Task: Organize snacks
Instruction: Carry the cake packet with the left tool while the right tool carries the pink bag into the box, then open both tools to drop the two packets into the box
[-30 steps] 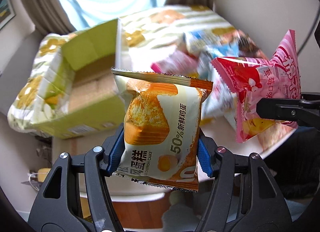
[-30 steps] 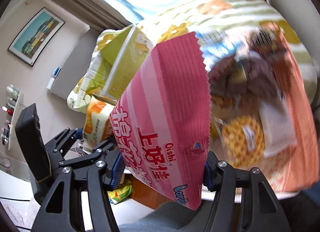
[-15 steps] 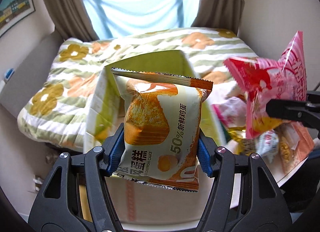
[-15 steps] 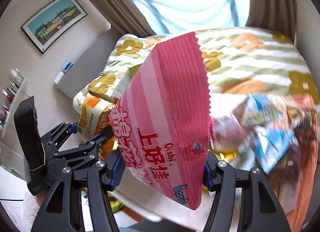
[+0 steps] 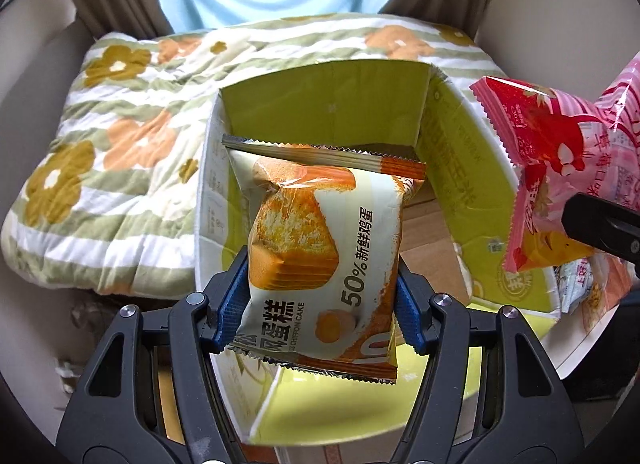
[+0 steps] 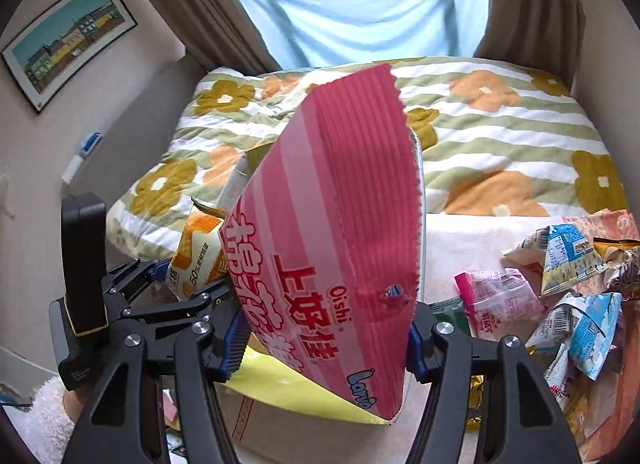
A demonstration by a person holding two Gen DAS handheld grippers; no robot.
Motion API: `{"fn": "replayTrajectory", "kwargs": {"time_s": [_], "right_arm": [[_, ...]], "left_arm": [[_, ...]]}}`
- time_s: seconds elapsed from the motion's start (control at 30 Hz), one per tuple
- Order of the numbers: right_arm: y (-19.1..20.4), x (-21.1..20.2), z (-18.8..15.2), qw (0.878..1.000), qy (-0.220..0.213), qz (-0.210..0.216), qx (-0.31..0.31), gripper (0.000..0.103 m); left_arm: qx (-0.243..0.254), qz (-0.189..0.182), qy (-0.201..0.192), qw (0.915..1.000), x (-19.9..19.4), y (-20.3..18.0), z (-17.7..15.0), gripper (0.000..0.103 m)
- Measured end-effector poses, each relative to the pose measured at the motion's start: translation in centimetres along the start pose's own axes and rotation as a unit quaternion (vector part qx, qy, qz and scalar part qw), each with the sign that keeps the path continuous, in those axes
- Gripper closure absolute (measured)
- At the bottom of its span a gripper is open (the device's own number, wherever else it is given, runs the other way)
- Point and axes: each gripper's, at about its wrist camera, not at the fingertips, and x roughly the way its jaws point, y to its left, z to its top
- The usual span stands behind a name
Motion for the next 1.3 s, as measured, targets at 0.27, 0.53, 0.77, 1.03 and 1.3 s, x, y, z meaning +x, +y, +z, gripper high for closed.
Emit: {"fn": "replayTrajectory", "kwargs": {"time_s": [0.27, 0.53, 0.77, 1.03, 1.3], "right_arm": [[-0.2, 2.3, 0.3, 0.999, 0.034, -0.025, 0.006, 0.045], [-0.8, 2.5, -0.1, 0.998, 0.047, -0.027, 0.009, 0.045], [-0.4, 3.3, -1.1, 0.997, 0.061, -0.04, -0.025, 0.043], [-0.1, 4.8, -1.8, 0.996, 0.063, -0.039, -0.043, 0.042], [0.0, 3.9, -2.4, 0.998, -0.001, -0.043, -0.056, 0.001]], "left_arm": [[0.04, -0.034, 0.055, 0.9971, 3.0, -1.7, -0.9, 0.041], [0.046, -0.016, 0.043, 0.9979, 1.4, -1.8, -2.1, 0.0], [-0.013, 0.019, 0.026, 0.9994, -0.6, -0.3, -3.5, 0.0], [-0.023, 0.035, 0.018, 0.999, -2.0, 0.1, -3.9, 0.0], [-0.035, 0.042, 0.015, 0.9984, -2.2, 0.5, -3.9, 0.0]]}}
